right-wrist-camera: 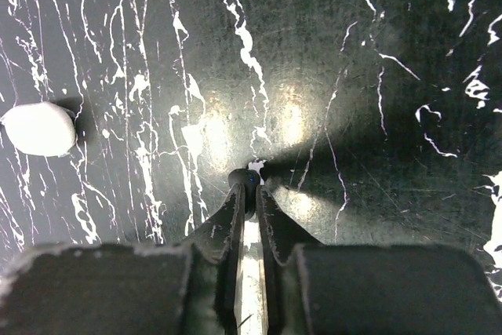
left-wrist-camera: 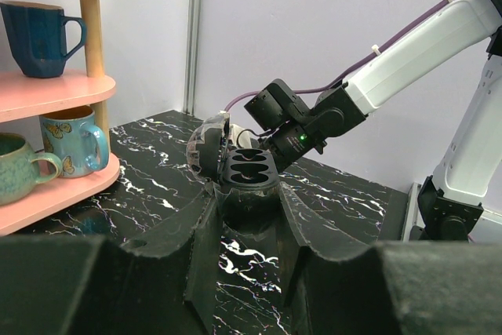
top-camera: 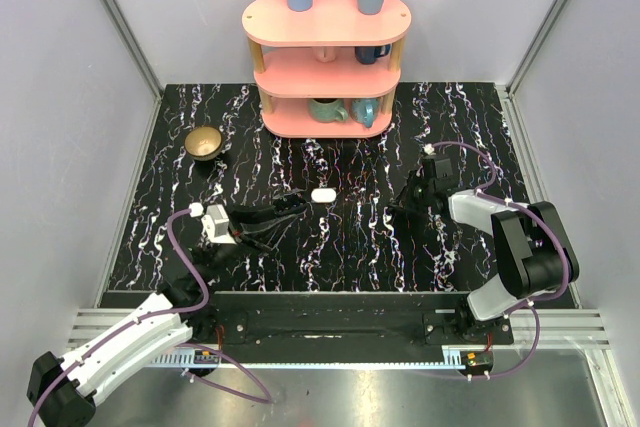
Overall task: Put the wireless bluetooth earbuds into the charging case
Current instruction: Pick up the right earbud from the center of the board.
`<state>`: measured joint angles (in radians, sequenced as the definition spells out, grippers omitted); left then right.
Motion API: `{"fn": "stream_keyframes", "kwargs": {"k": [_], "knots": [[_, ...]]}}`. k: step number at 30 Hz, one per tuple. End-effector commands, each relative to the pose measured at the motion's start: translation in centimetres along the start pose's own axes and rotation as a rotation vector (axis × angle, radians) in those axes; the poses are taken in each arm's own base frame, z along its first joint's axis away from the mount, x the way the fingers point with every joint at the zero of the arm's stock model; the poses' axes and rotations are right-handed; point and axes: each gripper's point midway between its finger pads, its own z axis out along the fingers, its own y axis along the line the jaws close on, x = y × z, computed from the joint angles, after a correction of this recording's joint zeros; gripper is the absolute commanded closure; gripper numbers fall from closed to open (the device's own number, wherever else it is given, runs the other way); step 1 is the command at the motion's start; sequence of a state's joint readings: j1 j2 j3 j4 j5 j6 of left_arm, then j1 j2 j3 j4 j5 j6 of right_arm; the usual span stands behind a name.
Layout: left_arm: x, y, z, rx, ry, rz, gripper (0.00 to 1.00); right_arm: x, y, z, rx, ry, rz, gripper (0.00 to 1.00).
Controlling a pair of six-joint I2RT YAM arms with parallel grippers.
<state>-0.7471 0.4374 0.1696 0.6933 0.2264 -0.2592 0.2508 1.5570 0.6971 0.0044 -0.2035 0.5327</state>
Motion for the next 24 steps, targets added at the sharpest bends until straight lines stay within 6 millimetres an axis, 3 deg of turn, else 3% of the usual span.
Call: {"fn": "stream_keyframes", "kwargs": {"k": [1, 8, 13, 24], "knots": [[-1.4, 0.0, 0.2, -0.005, -0.052, 0.012, 1.00, -0.4, 1.8, 0.1, -0.079, 0.005, -0.054, 0.90], [-1.4, 0.0, 0.2, -0.005, -0.052, 0.012, 1.00, -0.4, 3.3, 0.0, -0.163, 0.031, -0.097, 1.00], [-1.4, 0.0, 0.2, -0.004, -0.050, 0.016, 1.00, -1.7, 6.1, -2.0, -0.276, -0.002, -0.168, 1.00], [-1.8, -0.1, 0.2, -0.002, -0.051, 0.023, 1.00, -4.6, 13.3, -11.0, -0.528, -0.129, -0.413, 1.00]]}}
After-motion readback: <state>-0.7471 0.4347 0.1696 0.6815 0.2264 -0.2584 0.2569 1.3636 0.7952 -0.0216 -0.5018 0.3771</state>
